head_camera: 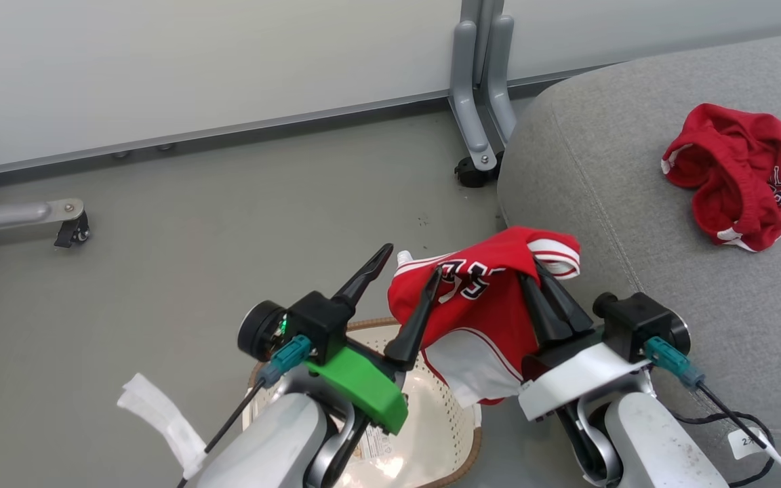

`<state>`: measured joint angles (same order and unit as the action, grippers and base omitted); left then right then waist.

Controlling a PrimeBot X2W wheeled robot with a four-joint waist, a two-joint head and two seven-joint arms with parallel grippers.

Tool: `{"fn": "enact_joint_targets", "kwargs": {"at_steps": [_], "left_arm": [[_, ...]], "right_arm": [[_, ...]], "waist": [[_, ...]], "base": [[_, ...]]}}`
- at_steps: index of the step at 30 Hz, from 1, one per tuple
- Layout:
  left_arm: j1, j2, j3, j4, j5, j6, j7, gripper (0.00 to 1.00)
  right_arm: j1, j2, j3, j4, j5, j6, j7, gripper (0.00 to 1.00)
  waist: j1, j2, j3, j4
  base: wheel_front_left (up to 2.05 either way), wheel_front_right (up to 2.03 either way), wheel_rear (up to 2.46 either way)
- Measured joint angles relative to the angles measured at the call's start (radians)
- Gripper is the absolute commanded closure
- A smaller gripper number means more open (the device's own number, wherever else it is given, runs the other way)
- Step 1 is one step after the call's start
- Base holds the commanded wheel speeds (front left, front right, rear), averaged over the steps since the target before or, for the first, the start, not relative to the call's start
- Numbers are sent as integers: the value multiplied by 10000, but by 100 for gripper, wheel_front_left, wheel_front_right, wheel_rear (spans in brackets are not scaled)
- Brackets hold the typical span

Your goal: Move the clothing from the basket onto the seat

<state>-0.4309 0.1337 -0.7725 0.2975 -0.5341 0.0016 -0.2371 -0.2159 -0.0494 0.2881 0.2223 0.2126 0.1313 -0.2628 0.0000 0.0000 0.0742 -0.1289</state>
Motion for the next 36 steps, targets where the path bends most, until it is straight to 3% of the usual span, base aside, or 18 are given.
{"fn": "enact_joint_targets", "kwargs": {"at_steps": [8, 15, 23, 36], "left_arm": [[901, 385, 1057, -545, 401, 949, -236, 0], [2470, 378, 2777, -2159, 1185, 1321, -253, 0], [3906, 31, 4038, -3243, 2456, 1114, -253, 0], [4612, 48, 3802, -3051, 4082, 54, -253, 0]], "right_arm": [[85, 0, -362, -704, -69, -2, 0, 100], [481, -4, -577, -1737, -123, -2, 0, 100], [1471, -6, -1001, -2905, -161, -2, 2, 100], [2685, -12, -1787, -4389, 316, -6, 0, 100]], "waist": [[0, 0, 118, -371], [0, 0, 257, -989], [0, 0, 426, -1893], [0, 0, 751, -3670]], "base": [[0, 0, 0], [0, 0, 0], [0, 0, 0], [0, 0, 0]]}}
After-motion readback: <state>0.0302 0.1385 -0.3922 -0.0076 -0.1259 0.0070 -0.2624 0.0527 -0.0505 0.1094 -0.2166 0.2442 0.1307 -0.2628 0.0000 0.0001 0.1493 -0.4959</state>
